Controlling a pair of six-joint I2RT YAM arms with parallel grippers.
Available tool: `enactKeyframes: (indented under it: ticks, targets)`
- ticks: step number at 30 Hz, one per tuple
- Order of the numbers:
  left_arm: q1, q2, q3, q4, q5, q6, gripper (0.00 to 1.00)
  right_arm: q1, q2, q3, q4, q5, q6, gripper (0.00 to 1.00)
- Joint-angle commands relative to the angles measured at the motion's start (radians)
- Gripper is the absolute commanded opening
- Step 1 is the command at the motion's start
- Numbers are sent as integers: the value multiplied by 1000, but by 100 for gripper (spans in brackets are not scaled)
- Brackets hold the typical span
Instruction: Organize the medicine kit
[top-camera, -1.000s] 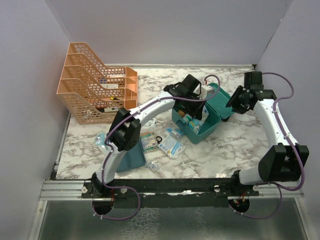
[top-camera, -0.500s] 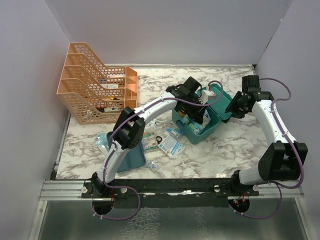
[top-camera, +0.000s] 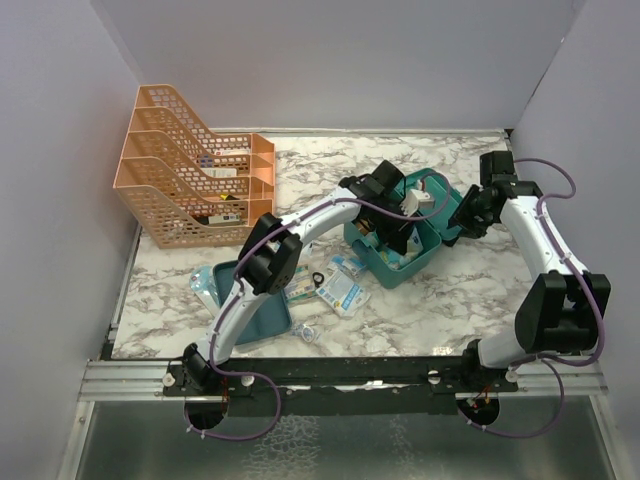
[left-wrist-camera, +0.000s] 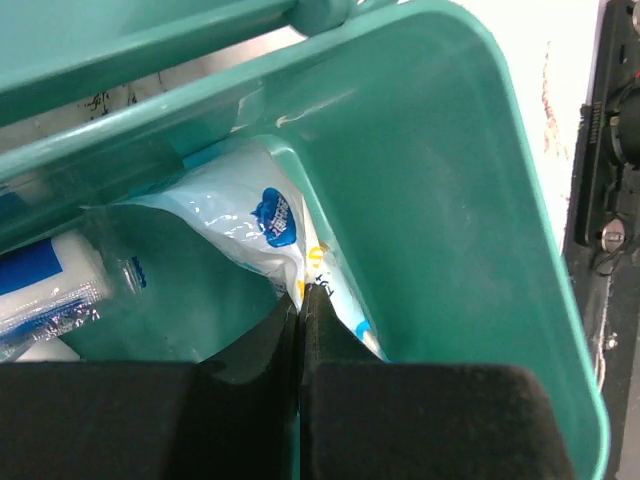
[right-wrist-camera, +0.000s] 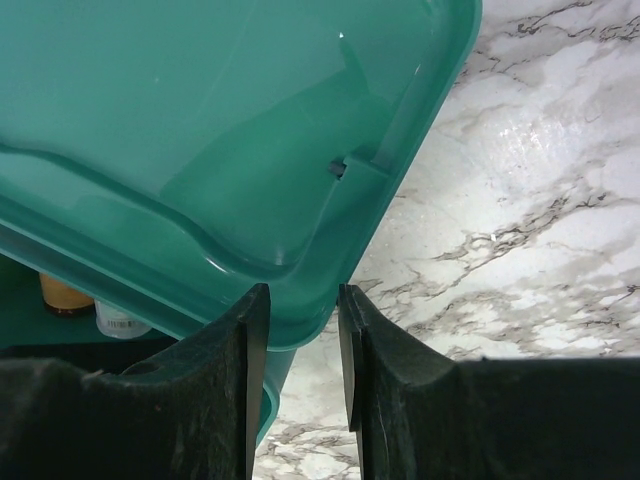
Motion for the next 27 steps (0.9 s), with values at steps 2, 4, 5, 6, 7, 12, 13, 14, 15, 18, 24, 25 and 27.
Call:
enactKeyframes:
  ticks: [2, 4, 5, 6, 7, 12, 13, 14, 15, 18, 24, 25, 27]
  targets:
    - [-3, 40, 45, -1, -76, 41, 2, -3, 16, 24, 31, -2, 2, 34]
    - [-2, 42, 60, -2, -132, 24, 10, -3, 12, 28, 34, -2, 2, 34]
    - [-2, 41, 68, -2, -151, 16, 17, -3, 9, 28, 37, -3, 2, 34]
    - [0, 35, 76, -3, -169, 10, 25, -3, 5, 30, 40, -6, 2, 34]
    - [3, 27, 84, -4, -181, 3, 32, -3, 2, 30, 42, -7, 4, 34]
    - [10, -37, 89, 3, -228, -25, 54, -3, -13, 37, 48, -9, 6, 34]
    - [10, -50, 85, 4, -243, -25, 56, -3, -15, 37, 50, -8, 6, 34]
    - [11, -61, 79, 5, -256, -25, 57, -3, -14, 39, 48, -8, 7, 34]
    - [11, -71, 75, 8, -270, -26, 58, -3, -14, 41, 49, -9, 6, 34]
    - [11, -89, 62, 11, -312, -28, 58, -3, -12, 41, 50, -9, 7, 34]
    - [10, -117, -19, 64, -294, -36, 26, -3, -19, 33, 56, -8, 17, 34]
    - [9, -118, -28, 68, -277, -37, 26, -3, -19, 32, 56, -8, 17, 34]
    - [8, -123, -44, 74, -248, -44, 29, -3, -21, 29, 56, -9, 17, 34]
